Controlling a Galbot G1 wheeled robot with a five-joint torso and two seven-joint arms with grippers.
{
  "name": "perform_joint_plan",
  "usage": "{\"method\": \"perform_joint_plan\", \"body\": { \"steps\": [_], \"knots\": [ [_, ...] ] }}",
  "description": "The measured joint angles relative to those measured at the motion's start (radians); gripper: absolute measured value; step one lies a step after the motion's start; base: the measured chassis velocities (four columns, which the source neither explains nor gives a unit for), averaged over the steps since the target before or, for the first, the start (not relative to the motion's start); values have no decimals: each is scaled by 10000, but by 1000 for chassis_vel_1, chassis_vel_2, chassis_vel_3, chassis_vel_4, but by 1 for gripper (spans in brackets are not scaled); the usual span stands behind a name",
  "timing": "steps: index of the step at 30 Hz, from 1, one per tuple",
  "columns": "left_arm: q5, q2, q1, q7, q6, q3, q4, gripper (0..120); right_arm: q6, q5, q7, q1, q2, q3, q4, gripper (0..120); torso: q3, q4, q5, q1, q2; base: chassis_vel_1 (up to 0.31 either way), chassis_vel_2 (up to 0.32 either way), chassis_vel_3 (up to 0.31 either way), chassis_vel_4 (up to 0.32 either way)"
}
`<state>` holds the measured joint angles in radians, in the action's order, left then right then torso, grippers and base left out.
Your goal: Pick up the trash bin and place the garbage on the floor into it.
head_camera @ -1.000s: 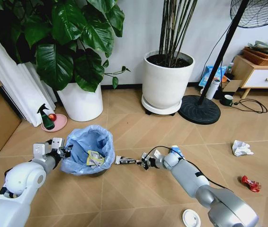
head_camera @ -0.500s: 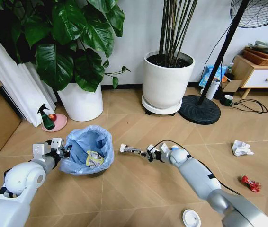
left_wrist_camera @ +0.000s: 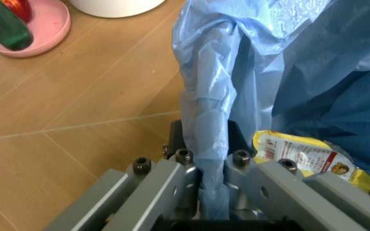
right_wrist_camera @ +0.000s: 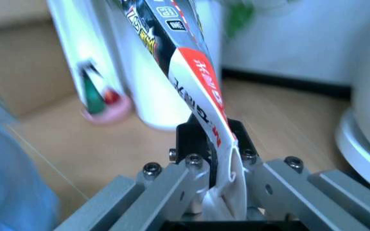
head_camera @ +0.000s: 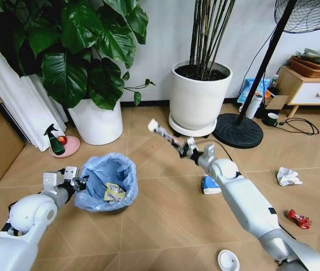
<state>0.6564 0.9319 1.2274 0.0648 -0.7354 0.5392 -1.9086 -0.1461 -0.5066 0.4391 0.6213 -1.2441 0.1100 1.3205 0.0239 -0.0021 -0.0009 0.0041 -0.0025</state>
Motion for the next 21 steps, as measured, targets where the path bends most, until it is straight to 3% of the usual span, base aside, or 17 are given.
{"method": "perform_joint_plan", "body": {
  "steps": [4, 11, 21],
  "knots": [
    [114, -47, -208, 1, 0, -252, 121, 0, -357, -1077, -558, 79, -130, -553, 1641, 0, 0, 0, 0, 0, 0, 0, 0, 0, 0],
    [233, -93, -648, 25, 0, -663, 299, 0, -529, -2502, -1324, 91, -386, -1459, 3242, 0, 0, -2, -1, 0, 0, 0, 0, 0, 0],
    [294, -138, -915, 55, 0, -838, 391, 0, -609, -3360, -1720, 366, -435, -3011, 3757, 0, -1, -2, -1, 0, 0, 0, 0, 0, 0]
  ]
}}
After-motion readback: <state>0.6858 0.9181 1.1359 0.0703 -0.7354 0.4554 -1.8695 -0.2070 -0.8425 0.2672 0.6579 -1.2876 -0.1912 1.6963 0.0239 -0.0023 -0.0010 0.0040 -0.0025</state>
